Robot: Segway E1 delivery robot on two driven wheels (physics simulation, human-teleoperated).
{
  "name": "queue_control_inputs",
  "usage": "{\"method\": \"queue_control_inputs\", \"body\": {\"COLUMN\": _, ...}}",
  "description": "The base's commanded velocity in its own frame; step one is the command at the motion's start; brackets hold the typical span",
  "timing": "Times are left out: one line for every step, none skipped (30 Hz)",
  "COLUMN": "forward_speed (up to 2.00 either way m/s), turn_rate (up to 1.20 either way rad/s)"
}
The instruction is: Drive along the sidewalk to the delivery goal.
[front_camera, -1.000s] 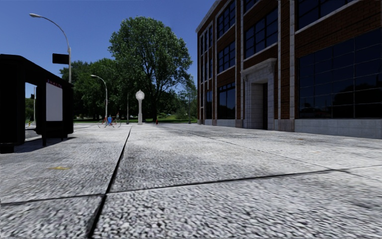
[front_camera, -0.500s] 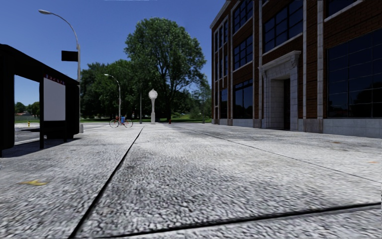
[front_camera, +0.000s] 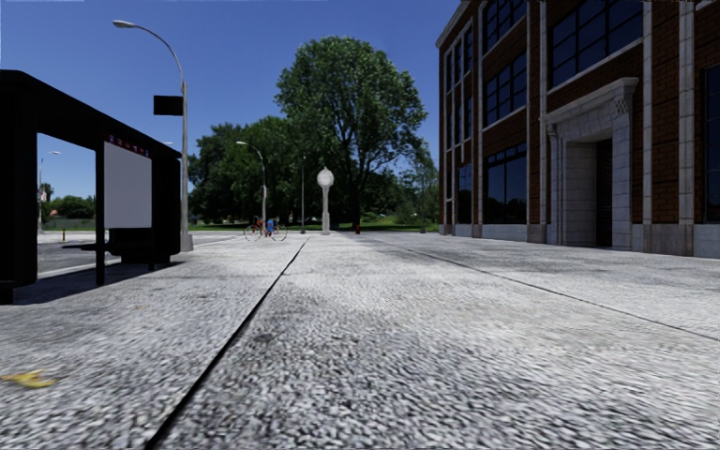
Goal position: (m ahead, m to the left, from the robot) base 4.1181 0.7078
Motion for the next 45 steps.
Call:
{"method": "queue_control_inputs", "body": {"forward_speed": 1.43, "turn_rate": 0.19}}
{"method": "queue_control_inputs", "body": {"forward_speed": 1.43, "turn_rate": 0.19}}
{"method": "queue_control_inputs", "body": {"forward_speed": 1.43, "turn_rate": 0.19}}
{"method": "queue_control_inputs", "body": {"forward_speed": 1.43, "turn_rate": 0.19}}
{"method": "queue_control_inputs", "body": {"forward_speed": 1.43, "turn_rate": 0.19}}
{"method": "queue_control_inputs", "body": {"forward_speed": 1.43, "turn_rate": 0.19}}
{"method": "queue_control_inputs", "body": {"forward_speed": 1.43, "turn_rate": 0.2}}
{"method": "queue_control_inputs", "body": {"forward_speed": 1.43, "turn_rate": 0.23}}
{"method": "queue_control_inputs", "body": {"forward_speed": 1.43, "turn_rate": 0.23}}
{"method": "queue_control_inputs", "body": {"forward_speed": 1.45, "turn_rate": 0.23}}
{"method": "queue_control_inputs", "body": {"forward_speed": 1.61, "turn_rate": 0.23}}
{"method": "queue_control_inputs", "body": {"forward_speed": 1.72, "turn_rate": 0.23}}
{"method": "queue_control_inputs", "body": {"forward_speed": 1.75, "turn_rate": 0.23}}
{"method": "queue_control_inputs", "body": {"forward_speed": 1.75, "turn_rate": 0.23}}
{"method": "queue_control_inputs", "body": {"forward_speed": 1.75, "turn_rate": 0.23}}
{"method": "queue_control_inputs", "body": {"forward_speed": 1.75, "turn_rate": 0.23}}
{"method": "queue_control_inputs", "body": {"forward_speed": 1.75, "turn_rate": 0.23}}
{"method": "queue_control_inputs", "body": {"forward_speed": 1.75, "turn_rate": 0.23}}
{"method": "queue_control_inputs", "body": {"forward_speed": 1.75, "turn_rate": 0.23}}
{"method": "queue_control_inputs", "body": {"forward_speed": 1.75, "turn_rate": 0.19}}
{"method": "queue_control_inputs", "body": {"forward_speed": 1.75, "turn_rate": 0.09}}
{"method": "queue_control_inputs", "body": {"forward_speed": 1.75, "turn_rate": 0.0}}
{"method": "queue_control_inputs", "body": {"forward_speed": 1.75, "turn_rate": 0.0}}
{"method": "queue_control_inputs", "body": {"forward_speed": 1.75, "turn_rate": 0.0}}
{"method": "queue_control_inputs", "body": {"forward_speed": 2.0, "turn_rate": 0.0}}
{"method": "queue_control_inputs", "body": {"forward_speed": 2.0, "turn_rate": 0.0}}
{"method": "queue_control_inputs", "body": {"forward_speed": 2.0, "turn_rate": 0.0}}
{"method": "queue_control_inputs", "body": {"forward_speed": 2.0, "turn_rate": 0.0}}
{"method": "queue_control_inputs", "body": {"forward_speed": 2.0, "turn_rate": 0.0}}
{"method": "queue_control_inputs", "body": {"forward_speed": 2.0, "turn_rate": 0.0}}
{"method": "queue_control_inputs", "body": {"forward_speed": 2.0, "turn_rate": 0.0}}
{"method": "queue_control_inputs", "body": {"forward_speed": 2.0, "turn_rate": 0.0}}
{"method": "queue_control_inputs", "body": {"forward_speed": 2.0, "turn_rate": 0.0}}
{"method": "queue_control_inputs", "body": {"forward_speed": 2.0, "turn_rate": 0.0}}
{"method": "queue_control_inputs", "body": {"forward_speed": 2.0, "turn_rate": 0.0}}
{"method": "queue_control_inputs", "body": {"forward_speed": 2.0, "turn_rate": 0.0}}
{"method": "queue_control_inputs", "body": {"forward_speed": 2.0, "turn_rate": 0.0}}
{"method": "queue_control_inputs", "body": {"forward_speed": 2.0, "turn_rate": 0.0}}
{"method": "queue_control_inputs", "body": {"forward_speed": 2.0, "turn_rate": 0.0}}
{"method": "queue_control_inputs", "body": {"forward_speed": 2.0, "turn_rate": 0.0}}
{"method": "queue_control_inputs", "body": {"forward_speed": 2.0, "turn_rate": 0.0}}
{"method": "queue_control_inputs", "body": {"forward_speed": 2.0, "turn_rate": 0.0}}
{"method": "queue_control_inputs", "body": {"forward_speed": 2.0, "turn_rate": 0.0}}
{"method": "queue_control_inputs", "body": {"forward_speed": 2.0, "turn_rate": 0.0}}
{"method": "queue_control_inputs", "body": {"forward_speed": 2.0, "turn_rate": 0.0}}
